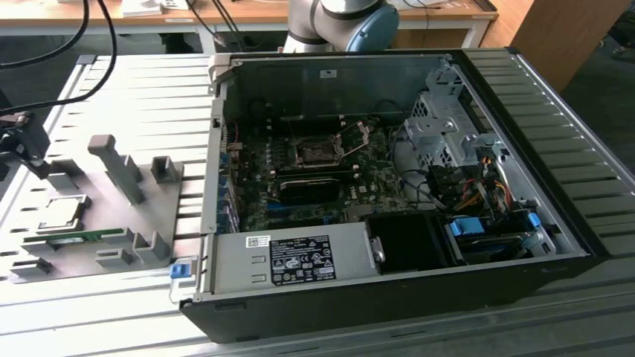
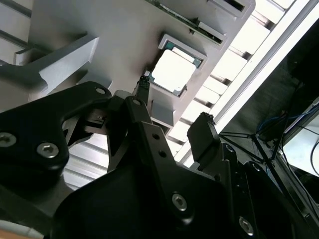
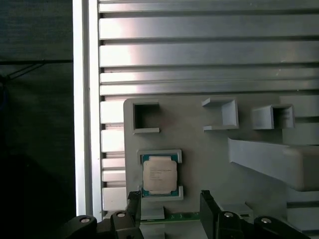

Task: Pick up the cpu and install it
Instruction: 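Pick up the cpu and move it towards the insertion slot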

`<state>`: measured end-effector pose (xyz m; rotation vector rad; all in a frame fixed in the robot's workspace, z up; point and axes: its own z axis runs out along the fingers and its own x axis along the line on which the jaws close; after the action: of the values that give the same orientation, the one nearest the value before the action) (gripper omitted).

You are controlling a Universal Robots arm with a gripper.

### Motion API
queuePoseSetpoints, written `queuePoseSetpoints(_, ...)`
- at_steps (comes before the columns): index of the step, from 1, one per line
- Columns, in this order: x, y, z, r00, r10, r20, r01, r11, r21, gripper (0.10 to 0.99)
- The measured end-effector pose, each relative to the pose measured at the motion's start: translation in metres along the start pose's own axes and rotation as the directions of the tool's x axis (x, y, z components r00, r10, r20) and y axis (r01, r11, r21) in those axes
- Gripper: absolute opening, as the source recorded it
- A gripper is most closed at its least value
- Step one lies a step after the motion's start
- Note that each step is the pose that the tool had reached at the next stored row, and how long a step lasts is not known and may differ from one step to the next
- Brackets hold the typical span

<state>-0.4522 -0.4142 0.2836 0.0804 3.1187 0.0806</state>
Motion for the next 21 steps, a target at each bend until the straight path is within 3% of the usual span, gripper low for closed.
queuePoseSetpoints(1,0.0000,-0.0001,0.0018,1.0000,-0.002,0.0000,0.002,1.0000,0.000,0.588)
queuePoseSetpoints(2,0.0001,-0.0004,0.0075,1.0000,-0.005,-0.0002,0.005,0.9999,0.009,0.588)
queuePoseSetpoints(21,0.0004,-0.0011,0.0204,0.9998,-0.018,-0.0010,0.018,0.9998,0.010,0.588)
